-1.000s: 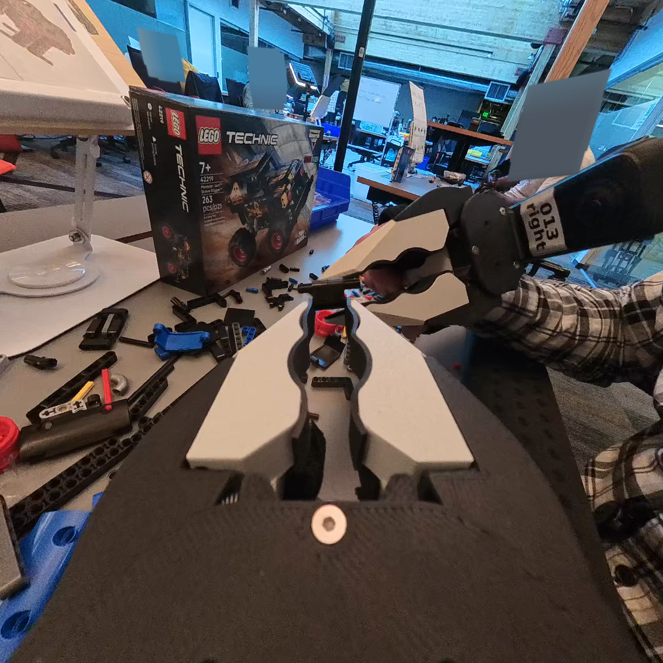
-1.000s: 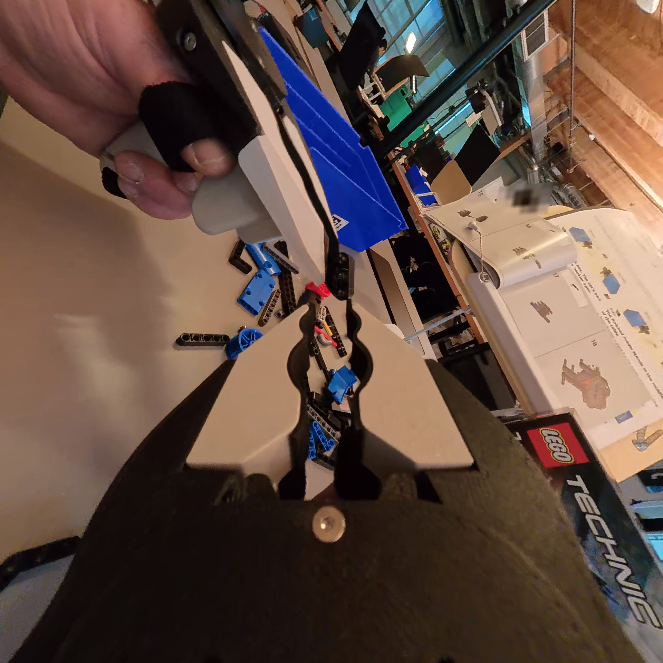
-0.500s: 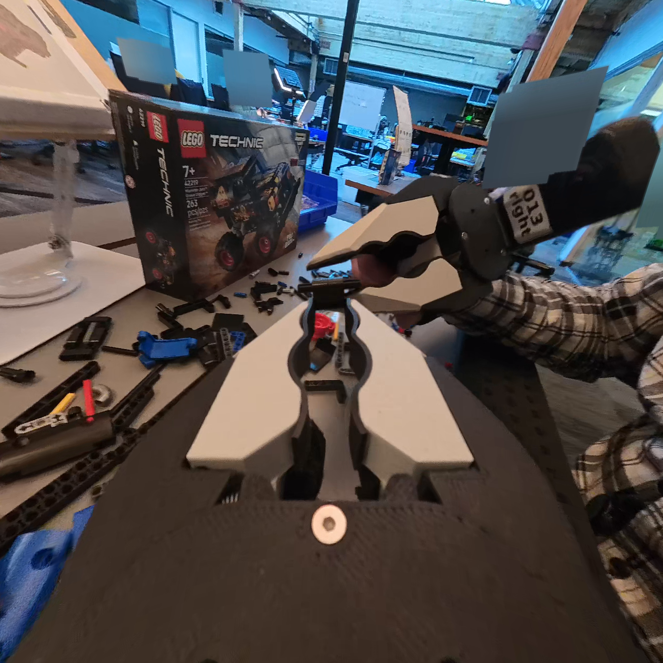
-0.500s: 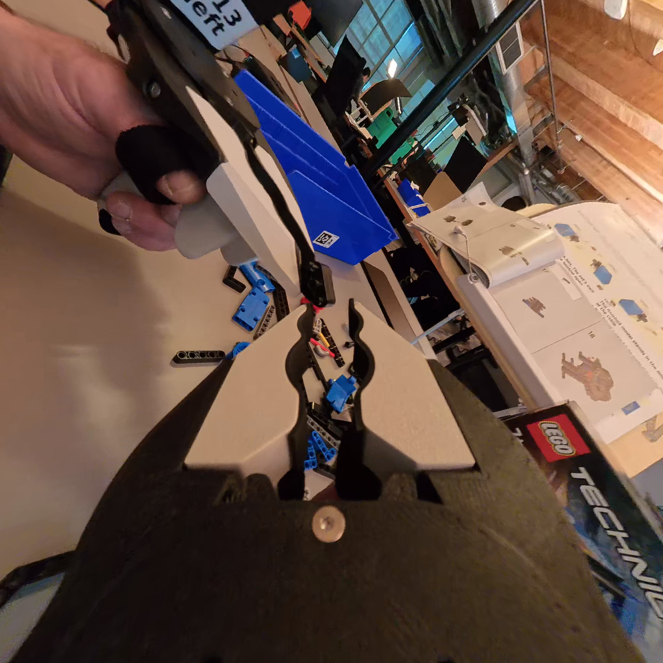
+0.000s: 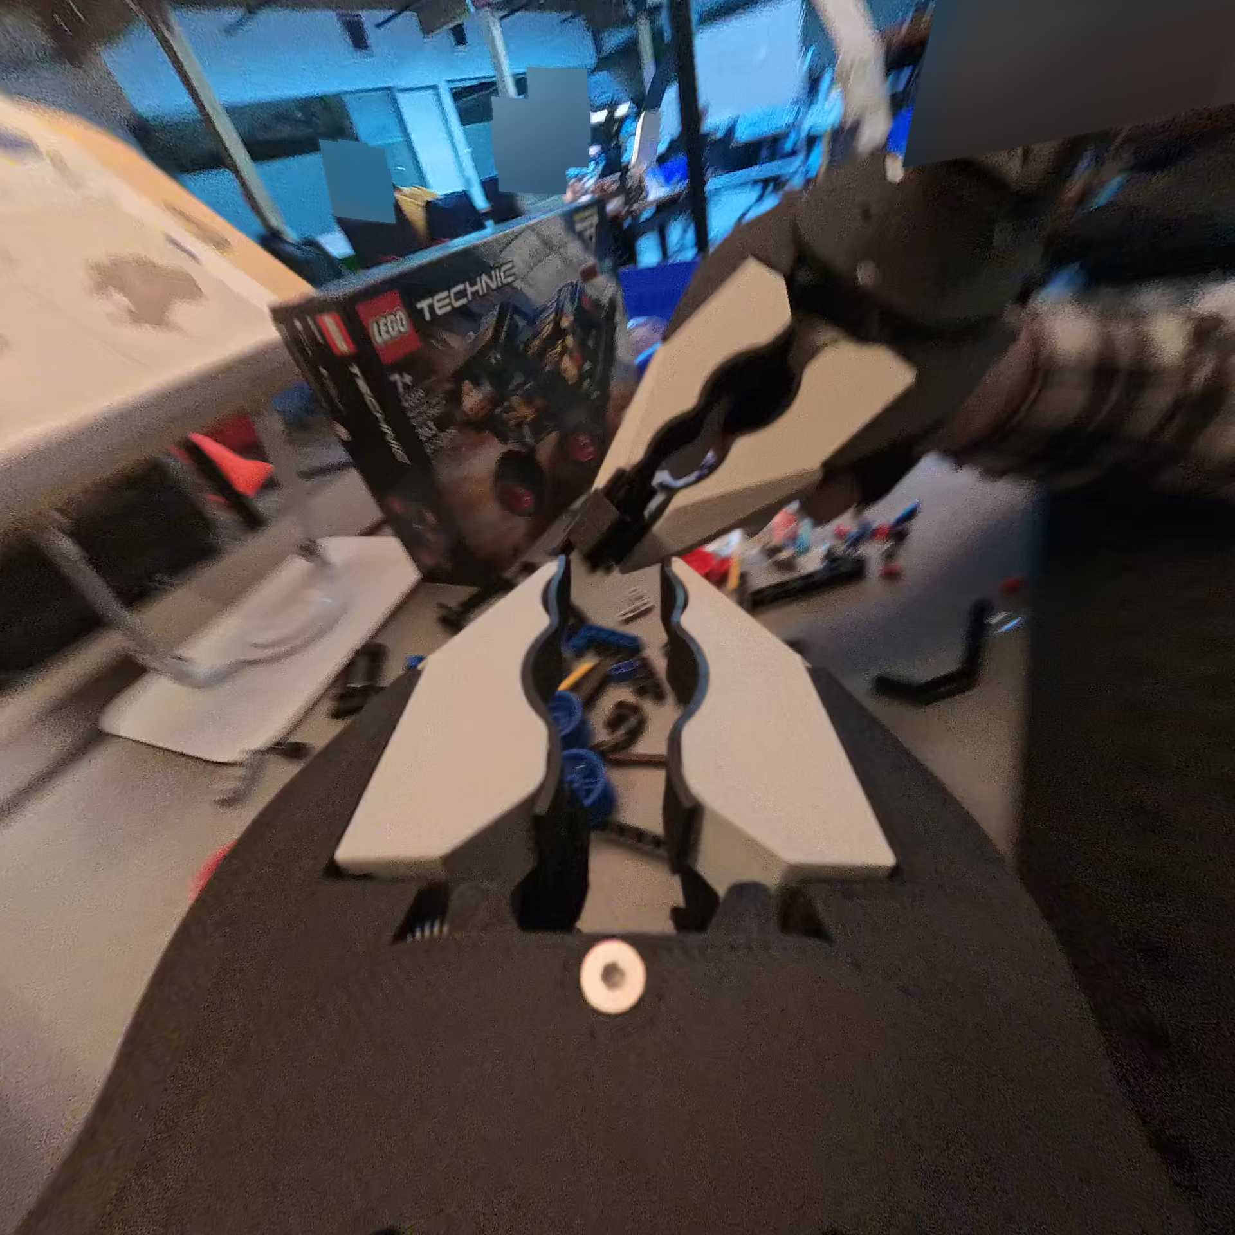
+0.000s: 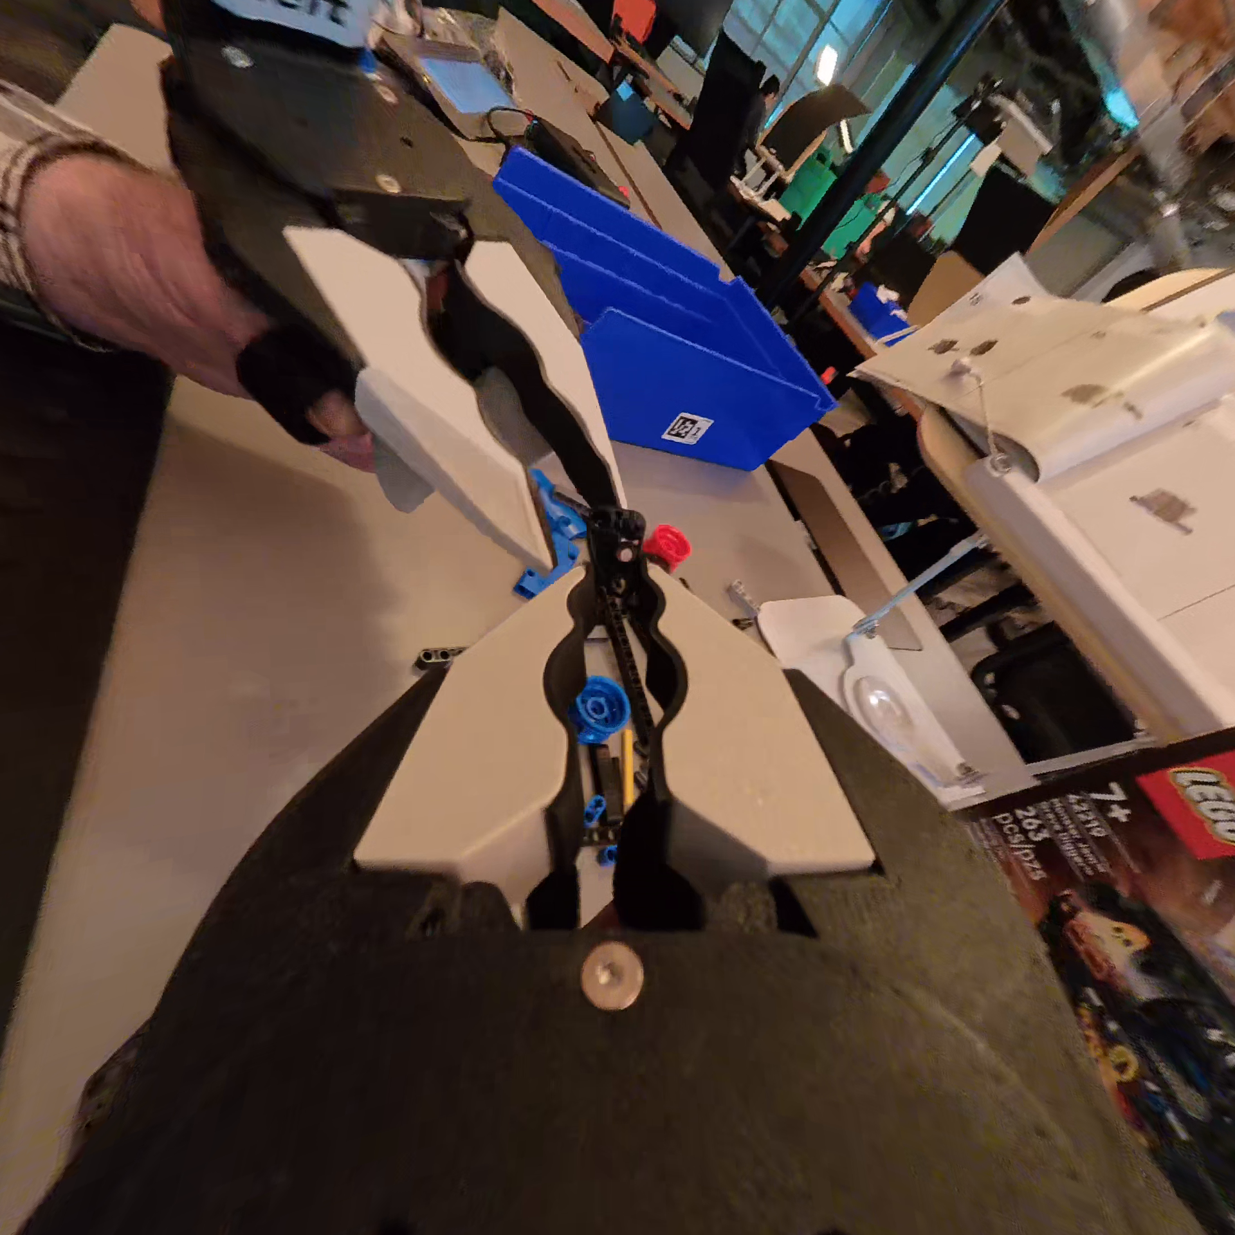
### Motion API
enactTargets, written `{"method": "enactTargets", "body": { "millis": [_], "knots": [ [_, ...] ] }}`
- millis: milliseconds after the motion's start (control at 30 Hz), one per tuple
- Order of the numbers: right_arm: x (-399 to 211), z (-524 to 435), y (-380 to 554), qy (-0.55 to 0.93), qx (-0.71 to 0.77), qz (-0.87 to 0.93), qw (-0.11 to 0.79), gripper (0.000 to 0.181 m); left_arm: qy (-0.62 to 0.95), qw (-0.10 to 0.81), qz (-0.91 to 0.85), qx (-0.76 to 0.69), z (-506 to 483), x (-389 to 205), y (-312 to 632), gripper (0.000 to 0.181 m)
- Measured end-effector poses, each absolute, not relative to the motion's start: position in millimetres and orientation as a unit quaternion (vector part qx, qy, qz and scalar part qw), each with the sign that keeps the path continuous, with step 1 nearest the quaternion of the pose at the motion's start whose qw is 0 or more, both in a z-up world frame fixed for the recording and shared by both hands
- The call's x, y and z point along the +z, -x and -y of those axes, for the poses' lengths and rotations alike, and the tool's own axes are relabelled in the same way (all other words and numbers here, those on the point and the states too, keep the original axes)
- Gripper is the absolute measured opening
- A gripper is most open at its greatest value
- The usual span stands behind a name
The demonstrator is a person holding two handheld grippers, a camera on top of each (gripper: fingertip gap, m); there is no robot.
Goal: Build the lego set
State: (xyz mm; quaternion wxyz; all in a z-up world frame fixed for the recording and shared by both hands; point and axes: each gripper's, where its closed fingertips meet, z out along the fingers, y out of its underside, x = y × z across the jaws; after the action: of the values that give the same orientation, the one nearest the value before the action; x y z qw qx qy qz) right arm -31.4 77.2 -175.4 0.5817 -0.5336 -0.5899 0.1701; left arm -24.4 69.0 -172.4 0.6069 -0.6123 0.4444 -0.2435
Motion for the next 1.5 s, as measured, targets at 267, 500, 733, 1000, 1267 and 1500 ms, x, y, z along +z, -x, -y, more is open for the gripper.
{"method": "enactTargets", "body": {
  "millis": [267, 500, 733, 1000, 1267, 1500],
  "knots": [
    [-190, -70, 29, 0.541, 0.181, 0.619, 0.541, 0.009, 0.588, 0.631, -0.478, -0.167, -67, -173, 22, 0.027],
    [-186, -68, 29, 0.531, 0.184, 0.619, 0.549, 0.009, 0.587, 0.626, -0.475, -0.195, -64, -171, 21, 0.016],
    [-173, -69, 29, 0.513, 0.178, 0.607, 0.579, 0.011, 0.602, 0.604, -0.416, -0.316, -64, -160, 27, 0.015],
    [-164, -63, 31, 0.453, 0.106, 0.63, 0.622, 0.021, 0.614, 0.495, -0.318, -0.527, -60, -155, 27, 0.015],
    [-158, -58, 32, 0.413, 0.058, 0.642, 0.644, 0.022, 0.601, 0.447, -0.304, -0.589, -52, -152, 25, 0.015],
    [-163, -56, 38, 0.386, 0.011, 0.659, 0.645, 0.047, 0.598, 0.409, -0.302, -0.619, -46, -153, 24, 0.014]
  ]
}}
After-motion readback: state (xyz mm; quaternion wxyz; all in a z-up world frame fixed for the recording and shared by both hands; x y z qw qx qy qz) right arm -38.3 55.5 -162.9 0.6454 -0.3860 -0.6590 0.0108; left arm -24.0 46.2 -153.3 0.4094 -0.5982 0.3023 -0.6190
